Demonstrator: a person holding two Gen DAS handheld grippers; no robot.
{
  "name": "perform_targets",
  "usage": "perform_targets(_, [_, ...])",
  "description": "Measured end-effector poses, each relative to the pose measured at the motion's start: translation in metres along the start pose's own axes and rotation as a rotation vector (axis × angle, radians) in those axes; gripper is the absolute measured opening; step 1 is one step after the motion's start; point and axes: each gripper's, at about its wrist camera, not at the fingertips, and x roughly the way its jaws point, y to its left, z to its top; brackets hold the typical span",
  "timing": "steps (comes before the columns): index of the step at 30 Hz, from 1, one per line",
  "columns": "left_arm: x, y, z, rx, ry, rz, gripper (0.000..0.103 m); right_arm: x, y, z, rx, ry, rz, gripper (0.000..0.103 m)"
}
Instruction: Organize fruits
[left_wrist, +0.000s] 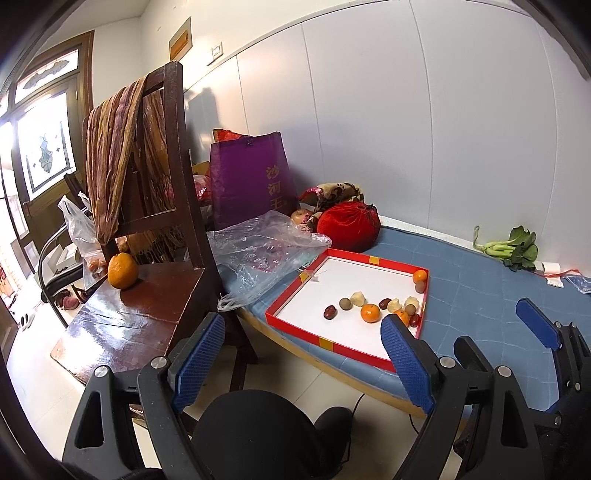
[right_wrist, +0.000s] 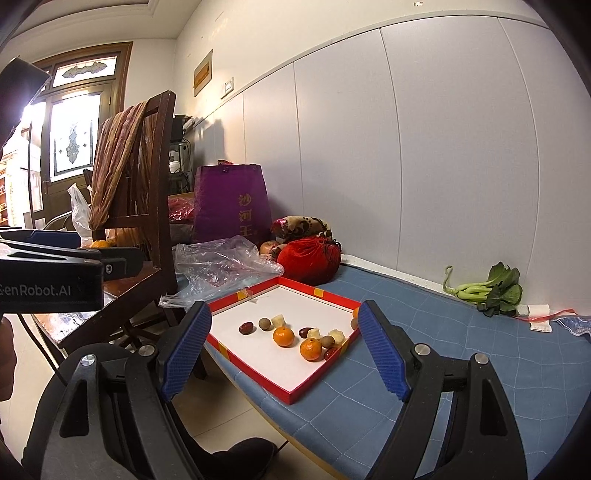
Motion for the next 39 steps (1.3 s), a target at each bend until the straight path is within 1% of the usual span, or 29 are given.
perform_targets(14, [-0.001,0.001,0.000,0.001,-0.002,0.002,0.088,-0.001,0.002,-0.001,0.015,-0.005,-0.021,0.083])
perform_targets(27, [-0.003,0.001,-0.001,0.004,-0.005,0.009,0.088,-0.003,0.002,0.001,0.021,-0.016,-0.022,0.083])
perform_targets(30, [-0.008,0.001,0.001,0.020,-0.039,0.036,0.088,-0.003,0.001,0.000,0.021,-0.016,-0.022,0.083])
perform_targets(32, [-0.011,0.001,0.003,0.022,-0.054,0.037,0.089,-0.003,0.001,0.000,0.021,-0.016,-0.022,0.083])
perform_targets(39, [-0.013,0.001,0.004,0.021,-0.055,0.029,0.089,-0.003,0.001,0.001,0.022,-0.018,-0.022,0.083])
